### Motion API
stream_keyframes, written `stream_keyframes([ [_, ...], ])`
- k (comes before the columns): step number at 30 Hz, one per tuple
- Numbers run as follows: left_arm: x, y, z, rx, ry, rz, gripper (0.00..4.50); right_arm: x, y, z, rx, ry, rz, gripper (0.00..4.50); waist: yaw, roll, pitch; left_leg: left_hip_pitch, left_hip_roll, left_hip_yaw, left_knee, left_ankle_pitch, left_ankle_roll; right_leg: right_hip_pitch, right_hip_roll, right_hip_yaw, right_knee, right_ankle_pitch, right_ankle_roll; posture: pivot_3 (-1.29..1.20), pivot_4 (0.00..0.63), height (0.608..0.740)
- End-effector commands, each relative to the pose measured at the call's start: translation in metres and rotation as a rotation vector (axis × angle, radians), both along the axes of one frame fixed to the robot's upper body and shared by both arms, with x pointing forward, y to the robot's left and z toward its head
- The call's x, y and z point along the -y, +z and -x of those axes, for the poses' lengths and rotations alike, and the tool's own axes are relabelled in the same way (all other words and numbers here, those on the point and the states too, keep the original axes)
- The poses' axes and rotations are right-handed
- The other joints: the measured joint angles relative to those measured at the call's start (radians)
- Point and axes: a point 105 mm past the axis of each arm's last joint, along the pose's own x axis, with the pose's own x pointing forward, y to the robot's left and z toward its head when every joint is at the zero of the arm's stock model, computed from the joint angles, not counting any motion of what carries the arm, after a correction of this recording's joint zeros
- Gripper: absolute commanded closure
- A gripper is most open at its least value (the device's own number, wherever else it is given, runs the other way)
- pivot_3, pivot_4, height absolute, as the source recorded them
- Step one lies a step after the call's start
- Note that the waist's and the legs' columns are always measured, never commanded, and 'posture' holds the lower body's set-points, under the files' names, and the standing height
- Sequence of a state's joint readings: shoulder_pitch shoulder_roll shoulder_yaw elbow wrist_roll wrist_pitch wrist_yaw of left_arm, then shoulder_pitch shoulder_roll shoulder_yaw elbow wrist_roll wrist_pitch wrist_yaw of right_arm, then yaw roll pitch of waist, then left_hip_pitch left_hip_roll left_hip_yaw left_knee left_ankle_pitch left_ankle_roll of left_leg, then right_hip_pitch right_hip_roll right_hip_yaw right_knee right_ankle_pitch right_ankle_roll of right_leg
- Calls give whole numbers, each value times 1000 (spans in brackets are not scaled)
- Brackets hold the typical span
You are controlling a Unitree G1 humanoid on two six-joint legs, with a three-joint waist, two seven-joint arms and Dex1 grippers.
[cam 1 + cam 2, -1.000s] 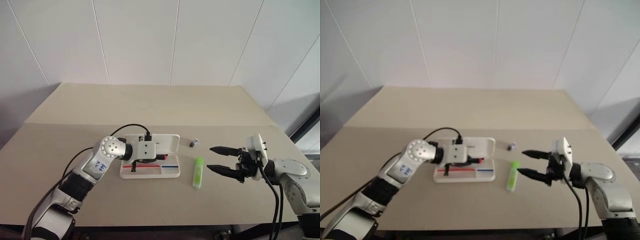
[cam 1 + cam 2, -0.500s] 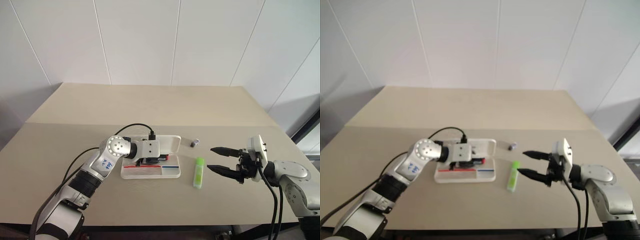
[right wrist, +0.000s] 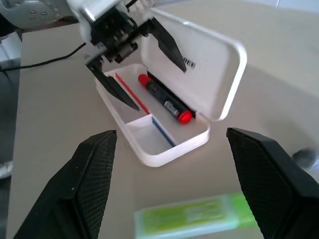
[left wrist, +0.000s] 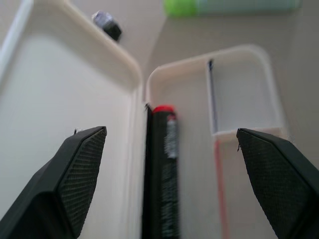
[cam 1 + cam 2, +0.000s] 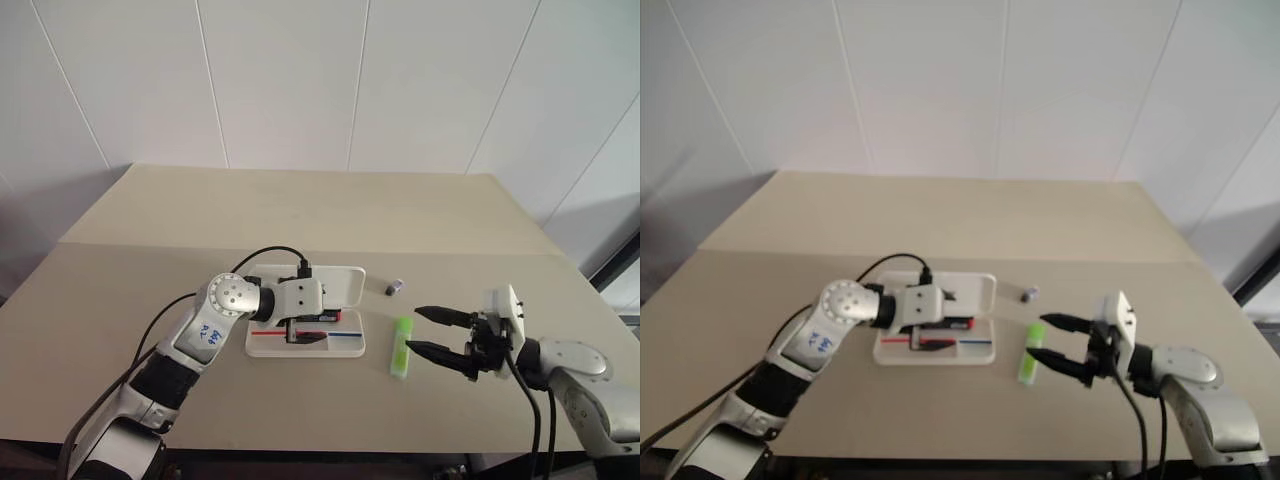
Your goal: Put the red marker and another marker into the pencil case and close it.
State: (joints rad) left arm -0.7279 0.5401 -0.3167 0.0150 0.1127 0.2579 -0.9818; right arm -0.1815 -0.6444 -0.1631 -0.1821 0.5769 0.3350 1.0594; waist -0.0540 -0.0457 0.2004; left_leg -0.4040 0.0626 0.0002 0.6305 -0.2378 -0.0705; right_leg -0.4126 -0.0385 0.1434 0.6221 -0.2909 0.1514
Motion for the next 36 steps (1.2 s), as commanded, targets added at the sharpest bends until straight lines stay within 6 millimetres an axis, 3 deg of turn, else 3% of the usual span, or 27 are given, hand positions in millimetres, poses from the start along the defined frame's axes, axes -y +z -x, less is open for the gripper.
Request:
stream_keyframes([
  [1,-3,18,12,9,-22,75,43,-5,0,0,43,-62,-17,0,-2,0,0,0,0,0,0,0,0,0,0,0,0,0,0,0,150,740],
  [10,-25,36,47,-10,-119,305,43,-25,-34,-15,5,-356,-33,0,-5,0,0,2,0,0,0,1,0,0,0,0,1,-1,-2,0,150,740],
  [15,-50,34,60,-19,-122,328,43,-22,-43,-29,-7,-536,-15,0,-3,0,0,1,0,1,0,1,0,0,0,0,0,-2,-5,0,150,740],
  [17,-60,31,67,-45,-127,318,43,-19,-45,-33,-4,-597,-1,0,-3,0,0,1,1,1,0,1,0,0,0,0,0,-8,-17,0,150,740],
  [21,-77,29,78,-80,-142,311,43,-14,-43,-37,-15,-681,6,0,-5,0,0,1,1,1,-1,1,0,0,-1,0,0,-9,-18,0,150,740],
  [31,-108,30,79,-111,-88,309,43,-23,-53,-28,-138,-654,69,0,-6,0,0,2,1,2,-1,1,0,0,-1,0,-1,-9,-19,0,150,740],
  [36,-110,29,75,-91,-75,304,43,-10,-63,-28,-298,-768,127,0,-6,-1,-1,2,2,2,-1,1,0,0,-1,0,-1,-10,-20,0,150,740],
])
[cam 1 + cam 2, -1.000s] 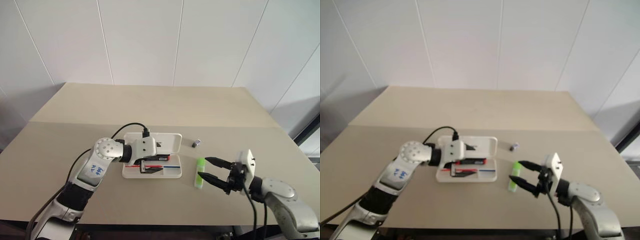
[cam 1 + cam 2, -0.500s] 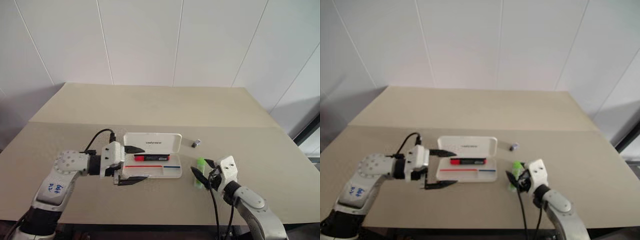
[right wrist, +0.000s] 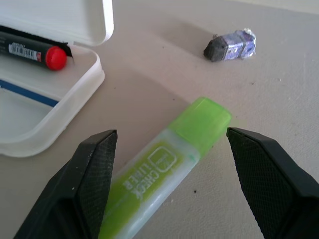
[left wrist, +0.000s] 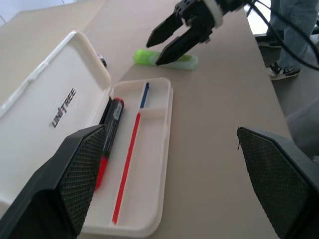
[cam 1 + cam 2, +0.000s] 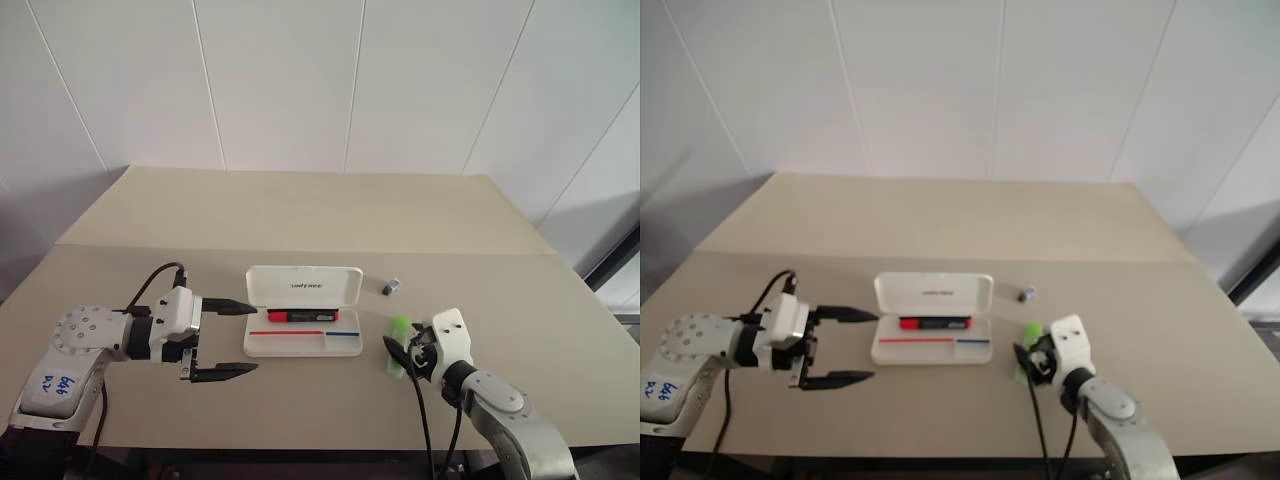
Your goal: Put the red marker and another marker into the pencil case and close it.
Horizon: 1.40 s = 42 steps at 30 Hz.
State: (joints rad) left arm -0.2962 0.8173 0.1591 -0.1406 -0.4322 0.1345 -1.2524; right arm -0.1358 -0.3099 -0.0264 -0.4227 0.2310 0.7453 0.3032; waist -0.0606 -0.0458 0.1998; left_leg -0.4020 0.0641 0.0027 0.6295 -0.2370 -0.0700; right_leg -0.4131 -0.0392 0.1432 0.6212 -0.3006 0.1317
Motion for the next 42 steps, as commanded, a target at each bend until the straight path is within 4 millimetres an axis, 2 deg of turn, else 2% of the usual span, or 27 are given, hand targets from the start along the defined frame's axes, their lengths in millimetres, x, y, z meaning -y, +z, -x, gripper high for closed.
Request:
stream_keyframes([
  [1,-2,8,0,53,8,-2,43,11,-9,2,-128,-91,20,0,0,-1,-1,0,0,0,0,0,0,0,0,0,0,0,0,0,150,740],
  [10,-1,9,0,75,23,14,43,2,-5,-6,-252,-155,70,0,2,-4,-2,0,0,1,-2,0,0,0,-1,0,-3,0,-1,0,150,740],
  [14,0,10,-1,83,30,16,43,-1,-16,-5,-396,-193,98,0,-1,-5,-3,-1,0,2,-4,0,0,-1,-2,0,-4,0,-2,0,150,740],
  [19,-1,12,1,90,40,18,43,-10,-13,-5,-415,-237,158,0,-11,-6,-4,0,0,2,-4,0,0,-1,-2,0,-4,0,-2,0,150,740],
  [27,-1,12,3,93,49,21,43,2,-20,-5,-481,-388,156,0,-23,-12,-10,0,0,2,-7,0,0,-1,-3,-1,-6,0,-2,0,150,740],
  [30,-1,12,3,94,51,28,0,4,-24,-3,-508,-401,127,584,-23,-14,-12,0,0,3,-8,0,1,-1,-3,-1,-9,1,-4,0,150,740],
  [36,-3,13,4,95,53,34,0,11,-25,-5,-512,-428,116,2502,-20,-14,-16,-1,0,4,-12,1,2,2,-6,-3,-20,5,-10,0,150,740],
  [37,-3,13,4,95,53,34,0,12,-24,-6,-505,-427,119,2662,-20,-12,-17,-1,0,5,-14,1,3,2,-7,-4,-24,7,-13,0,150,740],
  [42,-2,13,2,100,53,40,0,21,-11,-16,-432,-399,153,2656,-16,-11,-21,-4,0,9,-17,1,3,4,-9,-4,-33,11,-27,0,150,740],
])
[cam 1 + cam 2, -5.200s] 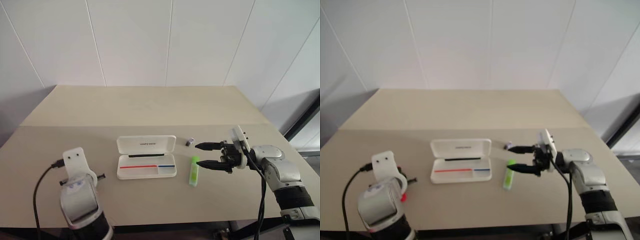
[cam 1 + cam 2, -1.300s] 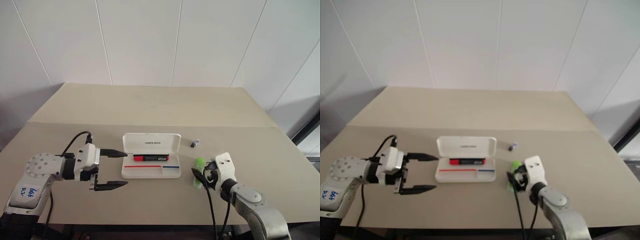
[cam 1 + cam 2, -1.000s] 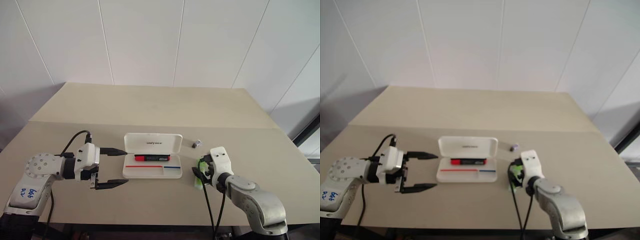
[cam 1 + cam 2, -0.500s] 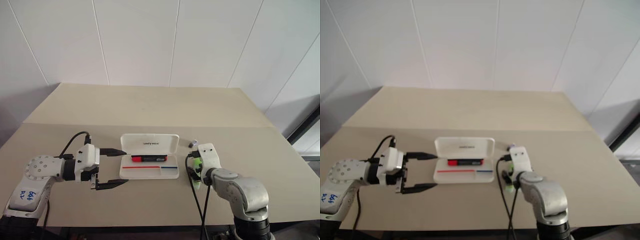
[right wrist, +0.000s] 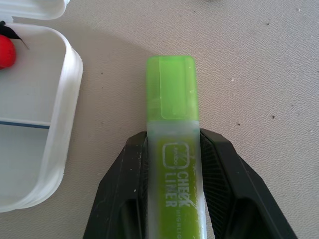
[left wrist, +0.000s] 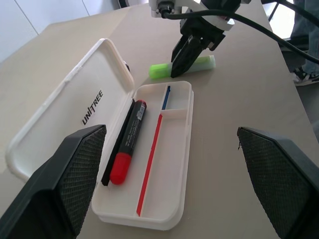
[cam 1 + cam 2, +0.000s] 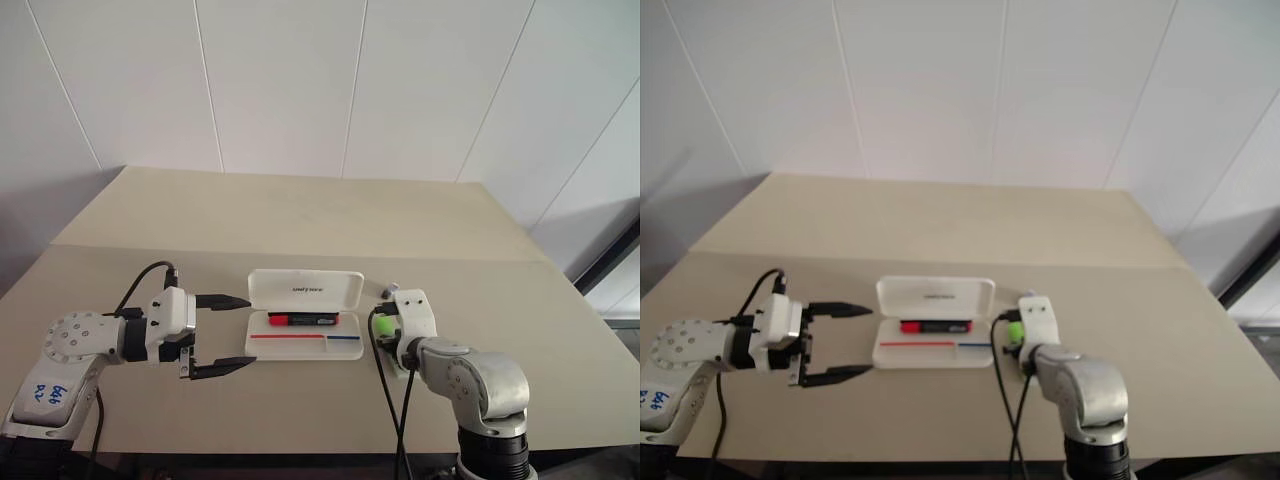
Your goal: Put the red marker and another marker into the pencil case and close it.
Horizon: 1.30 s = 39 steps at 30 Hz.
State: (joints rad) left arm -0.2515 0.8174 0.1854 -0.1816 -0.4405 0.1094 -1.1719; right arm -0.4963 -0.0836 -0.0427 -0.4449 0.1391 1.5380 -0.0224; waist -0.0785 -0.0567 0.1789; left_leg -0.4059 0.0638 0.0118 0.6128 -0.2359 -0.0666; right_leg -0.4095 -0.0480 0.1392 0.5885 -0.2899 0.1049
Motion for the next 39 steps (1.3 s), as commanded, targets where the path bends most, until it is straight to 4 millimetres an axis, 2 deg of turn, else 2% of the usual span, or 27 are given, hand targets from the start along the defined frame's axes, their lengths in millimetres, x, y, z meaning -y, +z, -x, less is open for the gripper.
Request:
stream_keyframes([
  [1,0,9,1,44,-6,13,0,45,-11,-4,-38,-121,108,2656,4,0,0,0,0,1,0,0,0,0,-1,0,-1,1,-2,0,150,740],
  [5,1,8,0,42,-9,18,0,55,9,-14,63,-32,192,2656,5,0,0,-2,-1,3,0,0,3,0,-2,0,-5,2,-4,0,150,740],
  [6,1,8,-1,41,-11,24,0,55,15,-16,93,14,211,2656,5,1,1,-2,-1,4,-1,2,7,-1,-2,0,-5,2,-4,0,150,740],
  [9,0,7,-3,35,-12,36,0,53,36,-17,148,176,226,2656,-1,6,4,-4,-1,5,-3,2,7,-5,0,2,-3,1,-1,0,150,740],
  [10,0,6,-4,33,-12,37,0,51,40,-16,153,222,220,2656,-3,6,4,-4,0,5,-3,1,6,-6,1,2,0,-1,4,0,150,740],
  [14,-4,5,-6,24,-19,46,0,44,65,-13,222,400,226,2656,-10,9,6,-3,2,5,-1,-5,7,-10,4,4,8,1,41,0,150,740],
  [17,-8,4,-8,12,-10,65,0,25,81,-2,260,586,157,2656,-8,11,7,-4,3,4,-2,-7,10,-16,6,4,18,-4,42,0,150,740],
  [24,-17,4,-11,46,2,140,0,-8,77,30,168,1036,159,2656,-5,15,10,-6,3,5,1,-8,10,-18,4,4,22,-7,41,0,150,740],
  [28,-23,0,-10,47,10,152,0,-25,85,32,220,1179,171,2656,-7,15,10,-6,3,5,3,-8,10,-18,5,4,23,-7,41,0,150,740],
  [31,-24,2,-10,68,19,168,0,-35,83,30,228,1259,217,2656,-5,15,10,-5,3,5,3,-8,10,-18,5,4,24,-7,41,0,150,740],
  [39,-24,2,-9,62,12,189,0,-91,88,17,373,1431,221,2656,-6,15,10,-4,3,5,3,-7,9,-20,5,4,32,-9,38,0,150,740],
])
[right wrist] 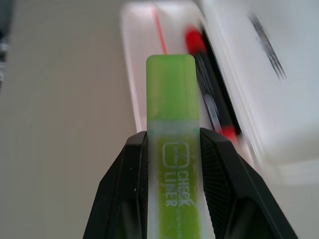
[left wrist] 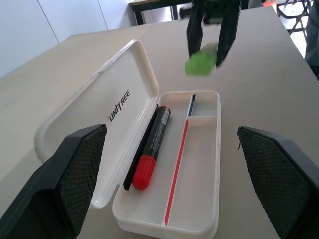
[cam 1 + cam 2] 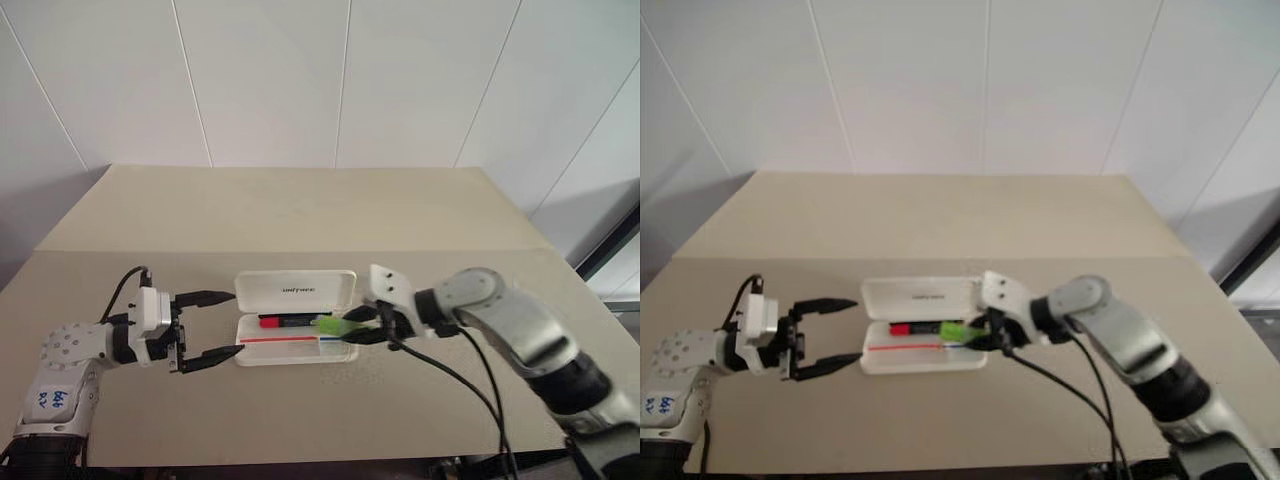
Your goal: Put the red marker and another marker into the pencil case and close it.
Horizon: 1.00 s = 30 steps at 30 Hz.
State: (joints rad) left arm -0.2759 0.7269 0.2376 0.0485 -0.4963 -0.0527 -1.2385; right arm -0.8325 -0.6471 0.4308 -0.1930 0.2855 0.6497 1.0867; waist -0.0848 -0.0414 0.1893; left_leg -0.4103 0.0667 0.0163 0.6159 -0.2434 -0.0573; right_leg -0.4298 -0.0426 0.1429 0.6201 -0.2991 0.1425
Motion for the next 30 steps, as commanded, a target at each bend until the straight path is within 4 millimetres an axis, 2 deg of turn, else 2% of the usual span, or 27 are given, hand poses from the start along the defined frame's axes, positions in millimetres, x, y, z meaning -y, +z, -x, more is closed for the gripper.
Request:
stream_keyframes([
  [1,-2,10,3,38,-11,14,0,-20,10,-9,84,50,-19,2656,0,0,0,0,0,0,0,0,0,0,0,0,1,0,0,0,150,740],
  [3,-2,10,4,38,-13,12,0,-32,8,-14,86,57,-23,2656,-2,0,0,1,0,0,1,0,-1,0,0,0,2,0,0,0,150,740],
  [9,-1,9,4,44,-14,11,0,-49,-1,-16,45,129,15,2656,-1,0,0,1,0,0,2,1,-1,0,0,0,4,0,-1,0,150,740],
  [16,0,9,5,53,-8,12,0,-65,-17,-36,8,83,133,2656,-8,0,0,3,0,-1,5,1,-1,1,1,0,9,0,-1,0,150,740],
  [24,-3,7,10,53,4,11,0,-75,-22,-39,-52,48,194,2656,-11,1,0,2,0,-1,5,1,-2,1,1,0,8,0,-1,0,150,740],
  [30,-15,3,13,32,38,-6,0,-87,-11,-33,-117,39,186,2656,-22,1,0,2,0,-1,5,1,-2,1,1,0,9,0,-1,0,150,740],
])
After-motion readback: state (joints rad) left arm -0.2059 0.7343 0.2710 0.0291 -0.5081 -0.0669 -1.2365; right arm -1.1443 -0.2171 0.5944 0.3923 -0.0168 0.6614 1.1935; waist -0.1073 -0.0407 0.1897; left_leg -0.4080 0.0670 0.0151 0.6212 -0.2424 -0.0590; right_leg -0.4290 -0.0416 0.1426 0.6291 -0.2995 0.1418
